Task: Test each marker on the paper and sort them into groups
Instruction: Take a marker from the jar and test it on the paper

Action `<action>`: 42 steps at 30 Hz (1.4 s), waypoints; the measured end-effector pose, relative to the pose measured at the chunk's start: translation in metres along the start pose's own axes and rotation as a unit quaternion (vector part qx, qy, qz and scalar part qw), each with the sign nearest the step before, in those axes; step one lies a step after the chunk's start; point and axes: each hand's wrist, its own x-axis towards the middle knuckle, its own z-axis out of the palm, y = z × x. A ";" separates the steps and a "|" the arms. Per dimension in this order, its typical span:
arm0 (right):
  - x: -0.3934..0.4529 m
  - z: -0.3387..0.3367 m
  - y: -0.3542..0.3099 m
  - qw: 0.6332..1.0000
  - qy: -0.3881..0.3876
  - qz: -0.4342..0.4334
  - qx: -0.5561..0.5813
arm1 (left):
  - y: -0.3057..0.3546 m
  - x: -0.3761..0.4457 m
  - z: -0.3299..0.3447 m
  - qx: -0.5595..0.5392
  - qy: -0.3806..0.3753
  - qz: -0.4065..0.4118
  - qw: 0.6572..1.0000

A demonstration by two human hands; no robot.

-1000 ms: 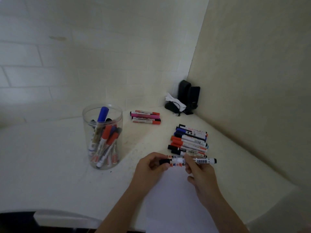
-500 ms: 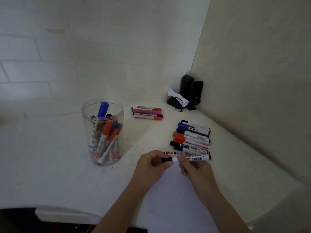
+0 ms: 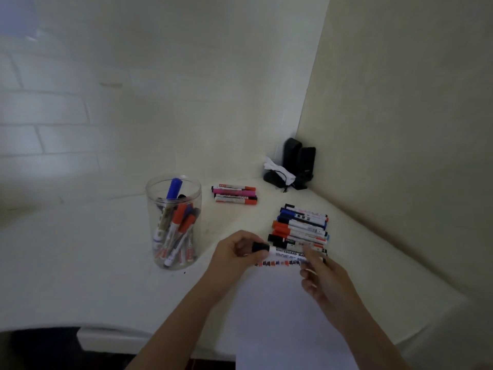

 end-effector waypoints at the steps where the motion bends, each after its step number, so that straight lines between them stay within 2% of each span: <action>1: -0.004 0.000 -0.001 1.000 -0.023 -0.005 -0.017 | 0.010 -0.002 -0.001 -0.017 0.006 0.006 1.000; 4: -0.015 0.012 0.000 0.993 -0.079 -0.027 -0.085 | 0.038 -0.006 0.000 -0.069 0.052 0.034 0.996; 8: -0.026 0.050 -0.008 0.978 -0.109 -0.097 -0.151 | 0.068 -0.008 -0.011 0.009 0.150 0.123 0.981; 15: -0.027 0.131 -0.018 0.928 -0.117 -0.245 -0.255 | 0.123 -0.028 -0.060 -0.025 0.272 0.153 0.950; 19: -0.025 0.141 -0.017 0.914 -0.091 -0.283 -0.277 | 0.158 -0.024 -0.107 0.021 0.366 0.220 0.904; 21: -0.022 0.132 -0.010 0.911 -0.081 -0.287 -0.286 | 0.166 -0.020 -0.123 0.061 0.383 0.238 0.890; 26: -0.005 0.096 0.014 0.911 -0.077 -0.243 -0.323 | 0.144 -0.012 -0.130 0.220 0.340 0.238 0.883; 30: 0.009 0.071 0.019 0.911 -0.060 -0.231 -0.337 | 0.116 0.002 -0.133 0.376 0.264 0.154 0.875; 31: 0.013 0.065 0.019 0.909 -0.057 -0.234 -0.342 | 0.111 0.005 -0.134 0.419 0.253 0.130 0.863; 33: 0.022 0.056 0.017 0.905 -0.053 -0.238 -0.349 | 0.107 0.010 -0.131 0.507 0.278 0.136 0.804; 34: 0.028 0.053 0.016 0.904 -0.047 -0.240 -0.351 | 0.107 0.012 -0.124 0.527 0.297 0.175 0.777; 35: 0.035 0.051 0.014 0.903 -0.040 -0.241 -0.353 | 0.109 0.014 -0.112 0.522 0.299 0.230 0.765; 37: 0.048 0.049 0.011 0.899 -0.029 -0.242 -0.363 | 0.111 0.019 -0.077 0.484 0.230 0.316 0.782; 38: 0.056 0.049 0.009 0.897 -0.027 -0.242 -0.370 | 0.104 0.022 -0.059 0.471 0.177 0.326 0.801; 40: 0.068 0.048 0.006 0.889 -0.028 -0.236 -0.391 | 0.075 0.031 -0.033 0.454 0.085 0.273 0.844; 42: 0.078 0.045 0.004 0.873 -0.026 -0.240 -0.424 | 0.030 0.040 -0.024 0.435 0.039 0.168 0.884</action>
